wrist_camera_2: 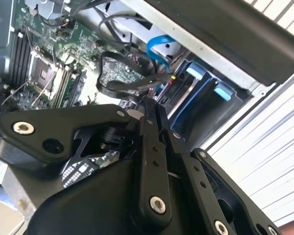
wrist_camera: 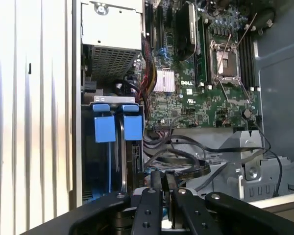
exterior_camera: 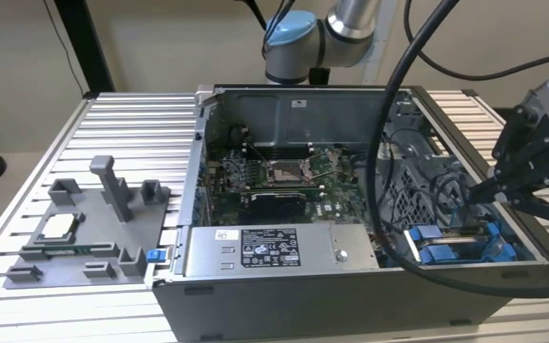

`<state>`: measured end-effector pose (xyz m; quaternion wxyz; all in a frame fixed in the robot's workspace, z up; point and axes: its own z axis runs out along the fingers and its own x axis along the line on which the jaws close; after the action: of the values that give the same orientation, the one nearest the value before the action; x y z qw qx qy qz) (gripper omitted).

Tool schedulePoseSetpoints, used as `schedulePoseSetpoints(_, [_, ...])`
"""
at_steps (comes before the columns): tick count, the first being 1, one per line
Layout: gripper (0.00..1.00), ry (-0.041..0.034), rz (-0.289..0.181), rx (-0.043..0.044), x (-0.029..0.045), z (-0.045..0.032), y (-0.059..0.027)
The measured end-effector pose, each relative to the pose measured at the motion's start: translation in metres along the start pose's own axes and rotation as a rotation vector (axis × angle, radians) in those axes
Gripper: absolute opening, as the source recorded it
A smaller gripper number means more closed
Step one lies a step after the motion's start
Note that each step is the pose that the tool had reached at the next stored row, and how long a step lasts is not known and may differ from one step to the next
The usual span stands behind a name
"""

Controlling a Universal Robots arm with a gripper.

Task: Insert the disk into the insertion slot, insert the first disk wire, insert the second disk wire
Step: 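Insert the second disk wire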

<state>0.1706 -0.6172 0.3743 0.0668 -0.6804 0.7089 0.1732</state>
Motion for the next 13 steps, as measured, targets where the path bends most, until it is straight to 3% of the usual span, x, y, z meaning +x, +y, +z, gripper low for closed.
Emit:
schedulePoseSetpoints(7, [0.00, -0.0002, -0.002, 0.0067, 0.0003, 0.0000, 0.0202])
schedulePoseSetpoints(13, [0.00, -0.0004, -0.006, 0.0181, 0.0011, 0.0017, 0.0339])
